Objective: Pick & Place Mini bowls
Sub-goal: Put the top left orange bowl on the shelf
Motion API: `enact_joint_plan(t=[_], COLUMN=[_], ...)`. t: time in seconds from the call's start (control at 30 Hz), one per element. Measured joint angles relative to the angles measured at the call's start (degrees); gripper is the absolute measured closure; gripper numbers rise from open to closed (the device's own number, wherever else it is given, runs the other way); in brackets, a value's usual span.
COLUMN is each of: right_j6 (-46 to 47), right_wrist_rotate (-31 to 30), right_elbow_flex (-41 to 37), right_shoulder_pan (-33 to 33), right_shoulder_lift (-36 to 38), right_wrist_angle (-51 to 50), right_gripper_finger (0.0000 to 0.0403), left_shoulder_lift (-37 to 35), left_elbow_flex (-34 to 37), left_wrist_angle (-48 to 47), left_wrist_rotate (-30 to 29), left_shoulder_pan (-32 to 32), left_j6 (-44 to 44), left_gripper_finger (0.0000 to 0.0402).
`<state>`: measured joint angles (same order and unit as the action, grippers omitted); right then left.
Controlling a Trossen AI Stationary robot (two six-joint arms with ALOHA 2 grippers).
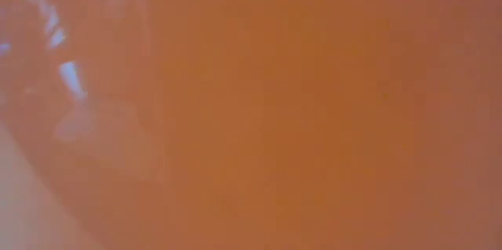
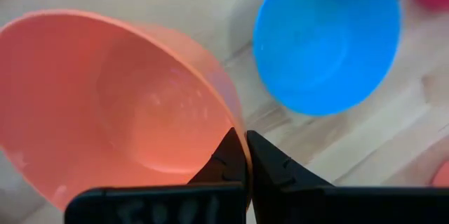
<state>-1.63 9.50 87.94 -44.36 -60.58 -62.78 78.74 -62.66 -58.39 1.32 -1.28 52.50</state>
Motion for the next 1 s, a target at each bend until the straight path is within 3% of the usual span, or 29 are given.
enact_joint_plan(t=[0.37,0.7,1.0], right_j6=[0.2,0.2,0.2], right_wrist_rotate=[0.0,0.0,0.0], right_elbow_flex=[0.0,0.0,0.0], right_shoulder_pan=[0.0,0.0,0.0], right_shoulder_lift=[0.0,0.0,-0.5], right_wrist_angle=[0.0,0.0,0.1], right_gripper_finger=[0.0394,0.0394,0.0394], left_shoulder_lift=[0.0,0.1,2.3], left_elbow_flex=[-9.0,-14.1,-20.4], left_wrist_angle=[-2.5,-4.3,-4.7], left_wrist_rotate=[-9.3,-11.9,-12.5], left_shoulder_pan=[0.0,-1.1,-2.1], left_j6=[-8.0,-17.4,-36.1], left_gripper_finger=[0.0401,0.0401,0.0401])
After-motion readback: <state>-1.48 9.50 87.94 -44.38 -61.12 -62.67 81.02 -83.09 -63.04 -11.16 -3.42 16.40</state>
